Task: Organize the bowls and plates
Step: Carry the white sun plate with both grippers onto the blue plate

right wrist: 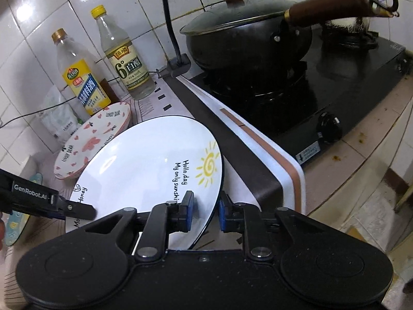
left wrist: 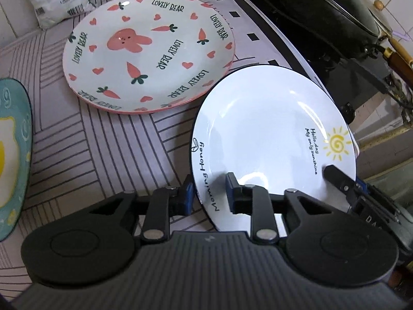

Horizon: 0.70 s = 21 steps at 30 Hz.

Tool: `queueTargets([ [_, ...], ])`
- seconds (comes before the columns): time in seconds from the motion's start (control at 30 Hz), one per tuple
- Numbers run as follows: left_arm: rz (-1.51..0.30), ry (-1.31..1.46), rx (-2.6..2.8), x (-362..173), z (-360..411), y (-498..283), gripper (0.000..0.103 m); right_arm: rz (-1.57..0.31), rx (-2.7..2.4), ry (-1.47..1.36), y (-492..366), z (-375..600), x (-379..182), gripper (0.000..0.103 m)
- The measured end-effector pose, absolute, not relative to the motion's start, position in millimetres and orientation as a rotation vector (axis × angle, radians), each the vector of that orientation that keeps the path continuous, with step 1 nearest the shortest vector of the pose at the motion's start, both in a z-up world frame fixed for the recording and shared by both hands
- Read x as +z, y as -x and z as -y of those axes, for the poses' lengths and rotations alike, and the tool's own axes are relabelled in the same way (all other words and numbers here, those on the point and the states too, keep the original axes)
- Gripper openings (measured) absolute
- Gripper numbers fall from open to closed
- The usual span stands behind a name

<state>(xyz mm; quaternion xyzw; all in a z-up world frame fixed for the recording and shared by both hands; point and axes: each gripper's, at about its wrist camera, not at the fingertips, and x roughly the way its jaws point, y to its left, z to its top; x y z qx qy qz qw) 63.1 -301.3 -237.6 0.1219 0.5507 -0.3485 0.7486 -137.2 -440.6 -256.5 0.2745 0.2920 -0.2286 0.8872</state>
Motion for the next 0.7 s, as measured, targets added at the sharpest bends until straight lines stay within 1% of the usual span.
queueTargets([
  [0.17,-1.193,-0.302,-0.760,-237,304,-60,0.028,-0.611,-0.470,-0.545,138,436,-254,0.023],
  [0.33,-1.144,-0.338,-0.771,-225,288,-50,0.028,-0.614,-0.438,-0.512,141,425,-243,0.022],
  [0.7,-1.160,-0.256,-0.701,-201,204,-41,0.028,-0.664,-0.314,-0.445,134,379,-214,0.022],
])
